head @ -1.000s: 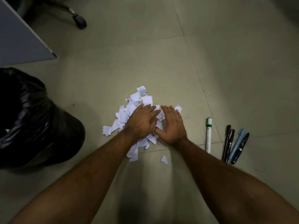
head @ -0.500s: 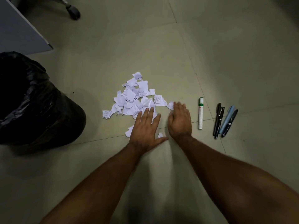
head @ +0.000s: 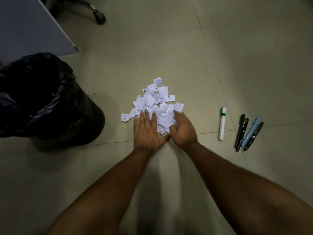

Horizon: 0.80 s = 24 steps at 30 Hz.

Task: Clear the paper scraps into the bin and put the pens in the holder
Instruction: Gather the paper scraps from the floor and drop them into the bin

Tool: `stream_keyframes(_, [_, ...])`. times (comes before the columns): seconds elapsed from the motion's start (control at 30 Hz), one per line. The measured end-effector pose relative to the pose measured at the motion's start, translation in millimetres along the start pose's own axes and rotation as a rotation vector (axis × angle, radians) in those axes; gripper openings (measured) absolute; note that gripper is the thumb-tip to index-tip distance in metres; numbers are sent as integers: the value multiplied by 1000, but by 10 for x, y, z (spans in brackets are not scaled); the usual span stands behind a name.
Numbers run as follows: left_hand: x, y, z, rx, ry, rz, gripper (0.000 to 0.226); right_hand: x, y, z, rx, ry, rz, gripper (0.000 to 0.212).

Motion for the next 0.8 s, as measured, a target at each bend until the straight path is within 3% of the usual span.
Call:
stream_keyframes(0.13, [135, -181, -31, -132, -13, -95, 96, 90, -170, -45, -10, -78, -31, 72])
stream_keyframes(0.23, [159, -349, 25, -224, 106, -184, 98, 122, -430, -55, 31, 114, 23, 79])
stream_keyframes(0.3, [272, -585, -39, -121, 180, -134, 108, 125, -618, -99, 141, 264, 26, 86])
stream_keyframes(0.4, [408, -856, -137, 221, 218, 36, 132, 143, -733, -172, 316, 398, 84, 98])
stream_keyframes(0.53, [250, -766, -85, 410, 112, -82, 134, 174, -612, -208, 358, 401, 143, 105])
stream_keyframes(0.63, [109, -649, -39, 361, -3, -199, 105, 157, -503, -196, 349, 445, 178, 88])
stream_keyframes(0.8, [-15, -516, 53, 276, 36, -136, 39, 250, -390, -122, 220, 588, 197, 43])
Point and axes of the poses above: each hand's wrist, its own y-axis away from the middle knuckle, its own z-axis out of the back of the hand, x = y × z, the point moved 5 cm from there along -y, towards the middle knuckle, and after that the axes turned 9 degrees about -x, right-handed, at the moved point
